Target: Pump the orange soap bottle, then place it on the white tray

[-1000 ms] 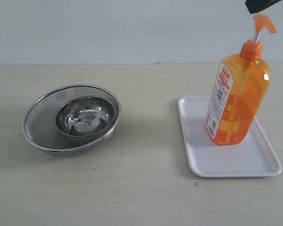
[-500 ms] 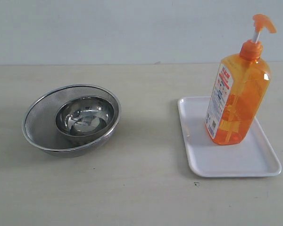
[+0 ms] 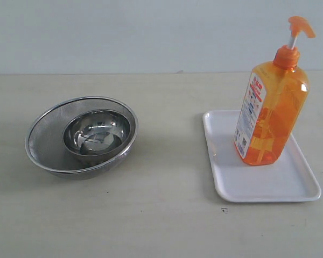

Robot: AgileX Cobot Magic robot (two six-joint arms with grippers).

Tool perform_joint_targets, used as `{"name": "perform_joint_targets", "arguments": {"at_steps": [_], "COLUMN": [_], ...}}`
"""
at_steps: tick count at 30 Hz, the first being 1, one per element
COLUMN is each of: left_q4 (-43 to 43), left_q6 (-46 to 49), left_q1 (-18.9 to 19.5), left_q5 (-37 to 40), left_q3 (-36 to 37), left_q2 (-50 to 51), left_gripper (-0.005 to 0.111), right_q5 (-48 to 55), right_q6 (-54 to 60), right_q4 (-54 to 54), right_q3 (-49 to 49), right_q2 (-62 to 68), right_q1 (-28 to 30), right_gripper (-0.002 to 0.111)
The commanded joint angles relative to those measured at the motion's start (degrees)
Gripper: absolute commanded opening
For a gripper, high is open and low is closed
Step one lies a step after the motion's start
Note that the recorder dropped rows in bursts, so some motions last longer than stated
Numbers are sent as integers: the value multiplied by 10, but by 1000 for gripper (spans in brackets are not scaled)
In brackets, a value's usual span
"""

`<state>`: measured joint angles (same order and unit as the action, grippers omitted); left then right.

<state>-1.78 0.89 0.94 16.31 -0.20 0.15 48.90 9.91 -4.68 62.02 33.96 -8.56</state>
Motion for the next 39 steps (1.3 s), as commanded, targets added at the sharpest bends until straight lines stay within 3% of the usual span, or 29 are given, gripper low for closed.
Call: {"name": "perform_joint_targets", "arguments": {"at_steps": [1,21,39], "left_q4": [-5,-5,-5], "left_q6": [2,2,2], "left_q1": [2,2,2], "left_q5": [-2,-2,-2], "left_q3": [2,2,2], "left_q2": [-2,-2,-2], "left_gripper": [5,5,5], "right_q5": [-25,-4,-4], "right_q6": [-8,-45,-45], "right_q4": [6,6,2], "right_q3": [-57,-173,-184], "right_q2": [-70,-270,-281], "right_q1": [0,0,0], "right_gripper": [0,0,0]}}
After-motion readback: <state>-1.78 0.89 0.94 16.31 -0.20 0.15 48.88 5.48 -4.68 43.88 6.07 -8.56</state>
